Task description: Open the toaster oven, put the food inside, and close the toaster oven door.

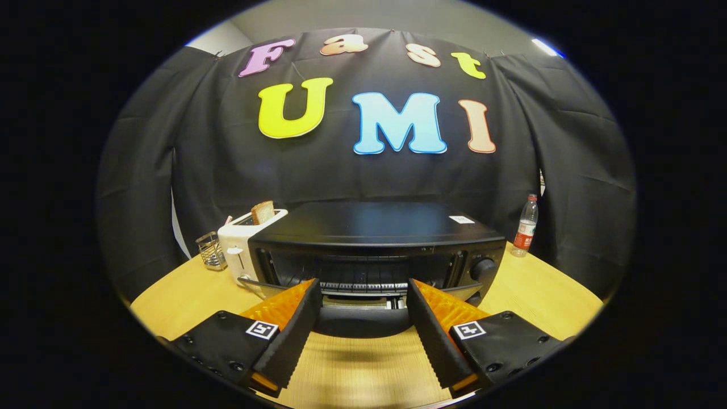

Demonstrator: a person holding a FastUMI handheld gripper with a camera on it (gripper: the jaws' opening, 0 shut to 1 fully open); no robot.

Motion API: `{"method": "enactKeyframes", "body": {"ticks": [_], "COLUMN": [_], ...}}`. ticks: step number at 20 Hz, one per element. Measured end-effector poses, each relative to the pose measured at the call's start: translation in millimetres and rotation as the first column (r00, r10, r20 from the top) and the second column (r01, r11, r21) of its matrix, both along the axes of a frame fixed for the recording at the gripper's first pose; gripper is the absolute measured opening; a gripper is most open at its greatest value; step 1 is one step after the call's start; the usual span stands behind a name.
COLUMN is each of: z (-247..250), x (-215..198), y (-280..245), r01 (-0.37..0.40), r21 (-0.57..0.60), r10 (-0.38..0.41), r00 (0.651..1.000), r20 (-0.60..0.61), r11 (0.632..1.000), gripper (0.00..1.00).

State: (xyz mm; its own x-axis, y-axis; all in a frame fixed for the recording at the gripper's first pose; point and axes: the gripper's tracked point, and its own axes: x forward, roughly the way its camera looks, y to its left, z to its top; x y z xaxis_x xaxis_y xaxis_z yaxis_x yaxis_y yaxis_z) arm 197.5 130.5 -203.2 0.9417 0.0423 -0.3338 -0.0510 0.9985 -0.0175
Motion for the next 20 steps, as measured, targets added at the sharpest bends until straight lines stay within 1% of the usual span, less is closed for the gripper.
{"method": "enactKeyframes", "body": {"ticks": [3,8,12,14,17,20], "z": [-12,-33,-50,-47,-37,-25], "x": [-17,-43,-64,-77,-98,-119], "y": [-1,0,7,8,0,-20], "r01": [0.005,-0.010,-0.053,-0.067,-0.065,-0.042], "r21": [-0.025,-0.061,-0.038,-0.032,-0.030,-0.026], "r10": [-0.006,0.003,0.045,0.060,0.059,0.037], "r00": [0.999,0.994,0.980,0.978,0.981,0.982], "r20": [-0.031,-0.106,-0.193,-0.200,-0.186,-0.187], "r11": [1.000,0.998,0.998,0.997,0.997,0.999], "gripper": [0.96,0.96,0.96,0.96,0.97,0.97]}}
